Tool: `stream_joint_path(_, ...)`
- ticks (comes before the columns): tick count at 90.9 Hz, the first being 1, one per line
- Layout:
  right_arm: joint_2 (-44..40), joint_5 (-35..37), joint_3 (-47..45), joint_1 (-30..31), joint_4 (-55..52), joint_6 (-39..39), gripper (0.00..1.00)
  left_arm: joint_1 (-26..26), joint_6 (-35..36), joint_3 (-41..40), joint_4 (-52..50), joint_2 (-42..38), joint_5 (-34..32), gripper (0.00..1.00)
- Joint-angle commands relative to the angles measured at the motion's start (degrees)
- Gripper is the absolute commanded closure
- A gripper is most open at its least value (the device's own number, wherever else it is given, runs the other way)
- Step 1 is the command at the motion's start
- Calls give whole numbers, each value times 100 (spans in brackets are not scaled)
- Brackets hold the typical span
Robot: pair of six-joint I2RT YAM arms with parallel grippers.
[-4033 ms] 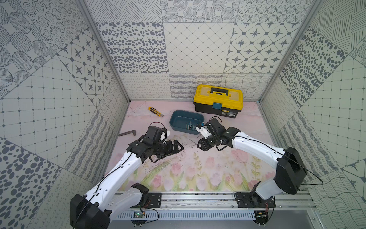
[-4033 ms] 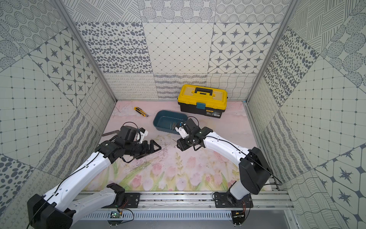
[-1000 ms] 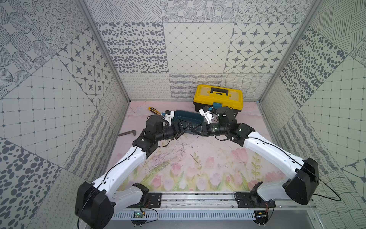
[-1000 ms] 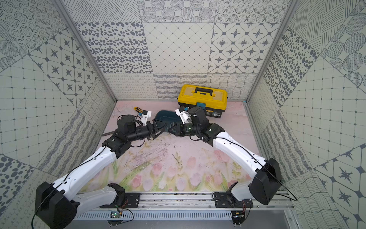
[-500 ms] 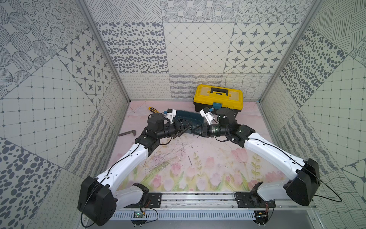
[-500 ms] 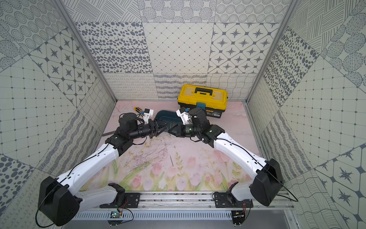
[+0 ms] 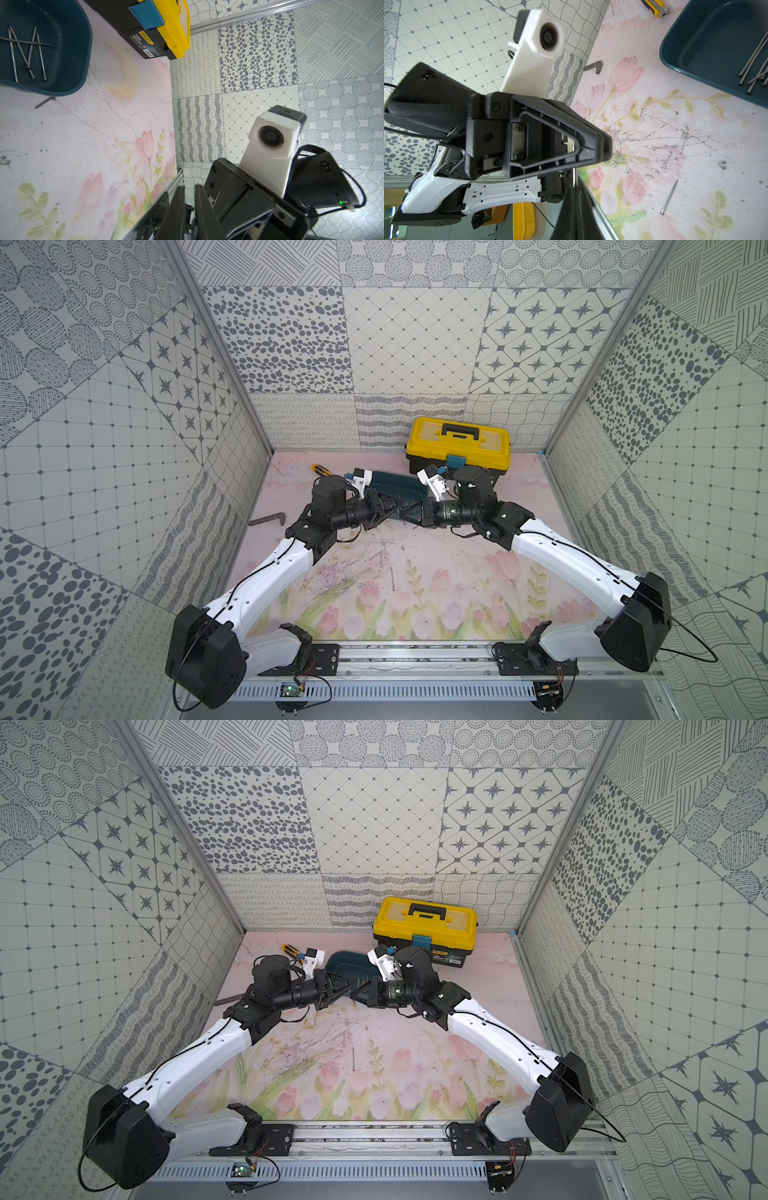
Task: Put the nails on the desktop into the storage box
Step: Pick up the nail from the center of the board, then place the nail in the storage box.
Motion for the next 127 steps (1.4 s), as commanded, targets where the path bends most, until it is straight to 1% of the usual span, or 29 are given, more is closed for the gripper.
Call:
stream_joint_path(1, -57, -17, -68, 30, 347, 72, 100, -3, 248, 174, -110, 39, 174, 100)
stream_joint_path(7, -60, 5, -91, 25, 353, 91, 100, -2, 362, 251, -267, 56, 183, 100)
stream_joint_path(8, -57, 15, -92, 29, 353, 87, 99, -2, 384, 253, -289, 57, 183, 100)
stream_joint_path(9, -59, 20, -92, 27, 353, 94, 95, -2, 409, 272, -317, 49, 183, 100)
stream_joint_path(10, -61, 27, -92, 26, 353, 93, 88, -2, 434, 282, -367, 45, 183, 100)
stream_joint_path(11, -57, 35, -92, 25, 353, 93, 86, -2, 464, 300, -409, 47, 183, 100)
stream_joint_path(18, -66, 42, -76, -13, 353, 61, 73, -3, 727, 446, -760, 59, 167, 100)
stream_joint_path(25, -155, 107, -91, -123, 340, 23, 58, -3, 1093, 723, -1276, 115, 96, 100)
stream_joint_path(31, -295, 205, -144, -284, 304, -4, 50, -2, 1468, 1063, -1917, 236, -18, 100)
stream_joint_path(37, -458, 326, -180, -440, 174, -109, 46, -2, 1914, 1489, -2636, 455, -194, 100)
stream_joint_path(46, -757, 562, -265, -644, -25, -356, 43, -1, 2551, 2198, -3598, 920, -463, 100)
stream_joint_path(61, -1012, 867, -176, -664, -760, -1149, 42, 7, 3393, 3431, -4757, 1975, -838, 100)
stream_joint_path(79, -1289, 1153, -283, -668, -1276, -1636, 42, 6, 4114, 4840, -5649, 3343, -1430, 100)
stream_joint_path(96, -1574, 1358, -445, -667, -1602, -1756, 42, -2, 4393, 6193, -6274, 4615, -1917, 100)
stream_joint_path(108, -1796, 1499, -509, -665, -1844, -1814, 42, -9, 4492, 6991, -6584, 5413, -2117, 100)
stream_joint_path(118, -1951, 1640, -534, -661, -2057, -1847, 42, -11, 4488, 7389, -6630, 5906, -2109, 100)
stream_joint_path(127, -2079, 1744, -568, -669, -2222, -1890, 42, -35, 4435, 7563, -6593, 6246, -2109, 100)
